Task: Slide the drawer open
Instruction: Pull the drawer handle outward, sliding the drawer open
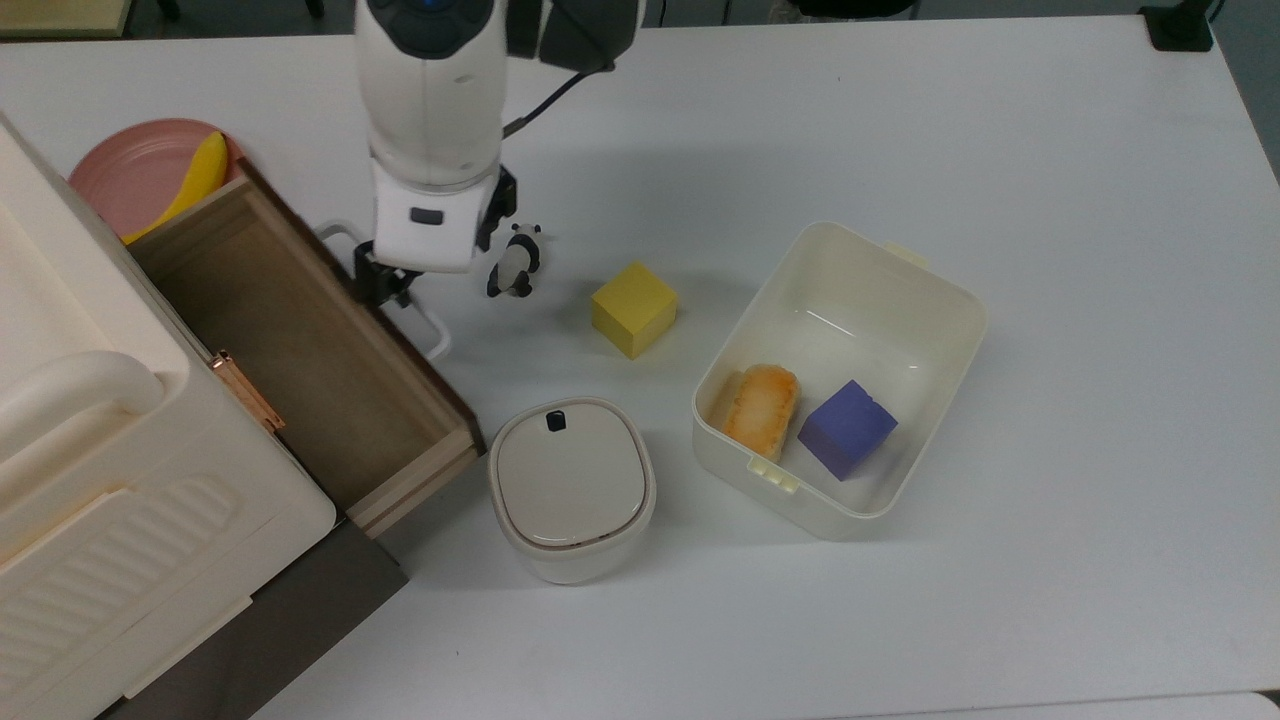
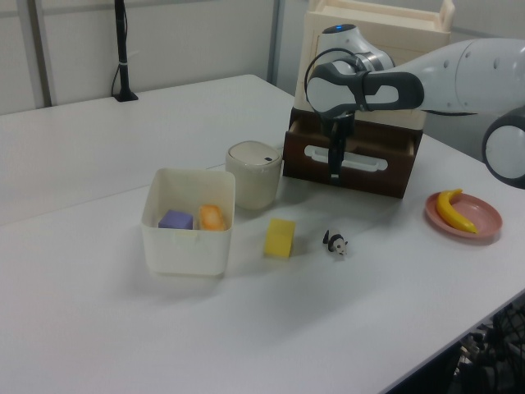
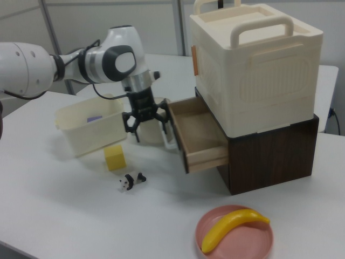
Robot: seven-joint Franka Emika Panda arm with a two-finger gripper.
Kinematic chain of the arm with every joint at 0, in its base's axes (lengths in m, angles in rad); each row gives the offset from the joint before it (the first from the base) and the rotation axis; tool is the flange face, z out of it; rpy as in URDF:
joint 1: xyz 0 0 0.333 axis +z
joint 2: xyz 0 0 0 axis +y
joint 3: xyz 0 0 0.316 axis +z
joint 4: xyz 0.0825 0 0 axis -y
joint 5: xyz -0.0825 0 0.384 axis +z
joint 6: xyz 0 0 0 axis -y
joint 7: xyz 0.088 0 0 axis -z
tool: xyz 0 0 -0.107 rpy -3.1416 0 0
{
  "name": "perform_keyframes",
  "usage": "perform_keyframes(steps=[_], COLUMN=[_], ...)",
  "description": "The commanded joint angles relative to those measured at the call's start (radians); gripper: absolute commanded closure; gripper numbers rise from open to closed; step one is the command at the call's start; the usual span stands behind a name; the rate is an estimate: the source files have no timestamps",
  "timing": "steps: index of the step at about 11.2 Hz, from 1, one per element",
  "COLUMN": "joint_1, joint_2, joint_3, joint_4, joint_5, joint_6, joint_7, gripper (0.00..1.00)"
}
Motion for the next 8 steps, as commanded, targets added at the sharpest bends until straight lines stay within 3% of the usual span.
perform_keyframes(steps=[1, 3, 4, 6, 8], joint_1=[0.024, 0.014, 0.011, 0.01, 0.013], joint_2=[-0.06, -0.076, -0.082, -0.09, -0.113], joint_3=[0.043, 0.043, 0.043, 0.042, 0.046], joint_4=[-0.075, -0.069, -0.063, -0.03, -0.003], joint_5=[0.016, 0.02, 0.03, 0.08, 0.085], joint_6=[-0.06, -0.06, -0.061, -0.06, -0.06], joint_7=[0.004, 0.004, 0.007, 0.091, 0.216], gripper=[0.05, 0.05, 0.0, 0.0, 0.0])
